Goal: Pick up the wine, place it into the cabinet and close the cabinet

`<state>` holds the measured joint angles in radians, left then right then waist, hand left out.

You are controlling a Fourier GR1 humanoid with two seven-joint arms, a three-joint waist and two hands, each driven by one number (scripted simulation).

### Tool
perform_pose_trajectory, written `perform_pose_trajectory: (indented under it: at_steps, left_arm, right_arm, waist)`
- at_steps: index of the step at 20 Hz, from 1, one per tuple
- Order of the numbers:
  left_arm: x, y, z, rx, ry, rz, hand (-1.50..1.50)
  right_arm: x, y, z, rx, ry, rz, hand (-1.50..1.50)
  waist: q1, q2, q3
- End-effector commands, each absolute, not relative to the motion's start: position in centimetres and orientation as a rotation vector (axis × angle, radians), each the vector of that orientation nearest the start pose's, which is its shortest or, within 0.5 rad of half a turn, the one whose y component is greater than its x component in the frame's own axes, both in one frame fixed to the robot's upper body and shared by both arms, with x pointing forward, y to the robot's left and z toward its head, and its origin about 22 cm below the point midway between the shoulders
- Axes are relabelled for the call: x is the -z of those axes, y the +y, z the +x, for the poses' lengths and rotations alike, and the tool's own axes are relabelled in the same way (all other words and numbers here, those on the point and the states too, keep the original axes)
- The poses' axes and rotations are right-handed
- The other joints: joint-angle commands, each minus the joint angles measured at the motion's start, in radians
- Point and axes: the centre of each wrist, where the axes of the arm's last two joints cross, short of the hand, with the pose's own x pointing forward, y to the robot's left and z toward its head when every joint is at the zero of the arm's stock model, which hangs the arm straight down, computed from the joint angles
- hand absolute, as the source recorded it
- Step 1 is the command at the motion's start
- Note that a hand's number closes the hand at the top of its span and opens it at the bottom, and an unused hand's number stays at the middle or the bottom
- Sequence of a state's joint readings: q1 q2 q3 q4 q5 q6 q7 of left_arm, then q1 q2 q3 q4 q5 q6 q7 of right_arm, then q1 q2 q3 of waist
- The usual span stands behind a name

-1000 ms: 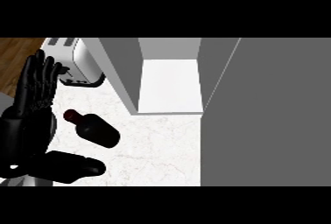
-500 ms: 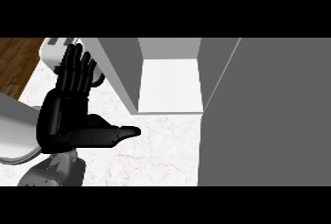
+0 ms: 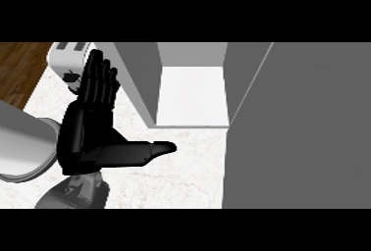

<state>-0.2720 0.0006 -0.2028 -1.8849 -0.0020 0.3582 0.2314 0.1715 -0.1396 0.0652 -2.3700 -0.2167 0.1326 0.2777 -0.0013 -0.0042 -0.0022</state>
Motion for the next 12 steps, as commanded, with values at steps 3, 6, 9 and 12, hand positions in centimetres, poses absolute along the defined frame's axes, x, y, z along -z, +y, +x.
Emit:
perform_pose_trajectory:
  at_steps: [3,6,9,12]
  left_arm:
    - [-13.1,15.2,26.8,-0.110,-1.897,-0.091,-1.50]
    - [-13.6,12.9,25.3,-0.098,-1.910,-0.059,-1.50]
    - [-12.7,14.4,25.4,-0.111,-1.886,-0.061,-1.50]
    - [-14.0,15.2,26.8,-0.130,-1.881,-0.040,-1.50]
  right_arm:
    - [-15.1,-23.8,13.4,-0.208,-1.906,0.198,-1.50]
    - [-14.9,-23.2,14.5,-0.215,-1.922,0.207,-1.50]
    - [-16.5,-22.5,16.9,-0.208,-1.921,0.205,-1.50]
    - [-16.1,-23.3,14.2,-0.207,-1.922,0.225,-1.50]
  waist:
    - [-0.005,0.003,0.002]
    - [-0.003,0.003,0.002]
    - [0.003,0.004,0.002]
    - [-0.003,0.004,0.002]
